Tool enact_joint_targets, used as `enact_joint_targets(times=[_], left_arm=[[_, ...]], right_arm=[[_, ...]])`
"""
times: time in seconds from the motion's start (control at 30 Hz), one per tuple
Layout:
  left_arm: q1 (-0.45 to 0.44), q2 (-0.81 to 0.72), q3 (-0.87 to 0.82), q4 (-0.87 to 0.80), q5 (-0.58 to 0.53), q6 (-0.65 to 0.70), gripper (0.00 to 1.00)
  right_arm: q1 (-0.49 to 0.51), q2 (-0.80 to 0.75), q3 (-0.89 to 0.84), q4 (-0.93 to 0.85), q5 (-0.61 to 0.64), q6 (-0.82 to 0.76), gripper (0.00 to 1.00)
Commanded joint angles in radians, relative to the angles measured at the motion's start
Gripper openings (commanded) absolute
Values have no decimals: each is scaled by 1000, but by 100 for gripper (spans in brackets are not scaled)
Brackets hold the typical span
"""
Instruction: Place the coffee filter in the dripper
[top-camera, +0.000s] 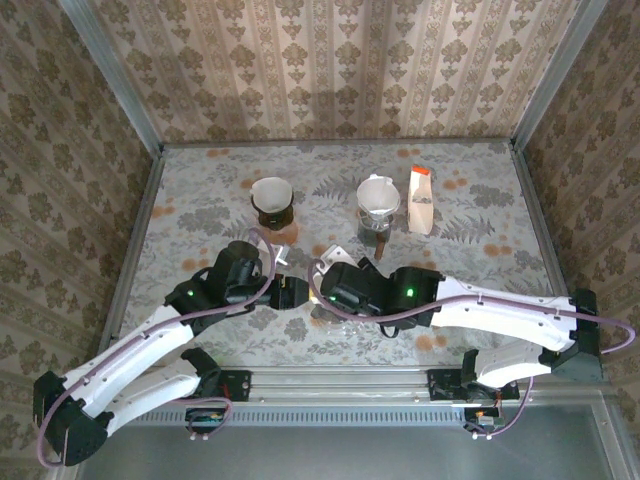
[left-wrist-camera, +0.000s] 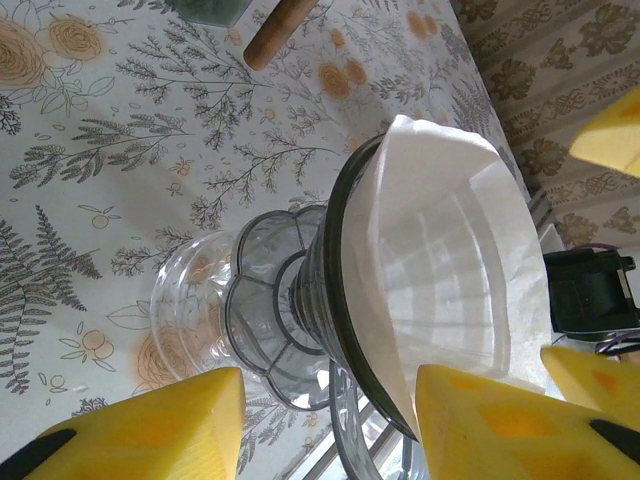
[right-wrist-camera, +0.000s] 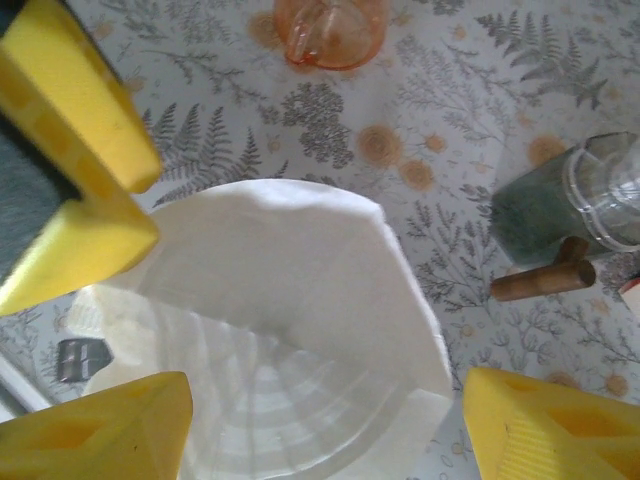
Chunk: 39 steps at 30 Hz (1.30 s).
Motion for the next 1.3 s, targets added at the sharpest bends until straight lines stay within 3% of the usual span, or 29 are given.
enact_joint_targets(times=[0.0,0.43,0.67,0.8,1.0,1.27], left_arm=[[12,-20,-12,-13,8,-8,50],[17,-16,-16,-7,8,-8,52],[21,-13,-18,-1,12,-7,52],[21,-13,-19,1,14,-8,52],[22,-15,-19,-2,14,-7,53],[23,-11,-22,5,16,-7,53]], right_arm=[[-17,5,17,-17,47,24,73],[10,-12,-34,51,-72,-37,72],[3,-32,-25,39,-50,-29,73],[-40,-74,-23,27,-18,20,80],[-170,-55,-35,23,-183,104,82],[-215,31,-19,31,-298,120,82]])
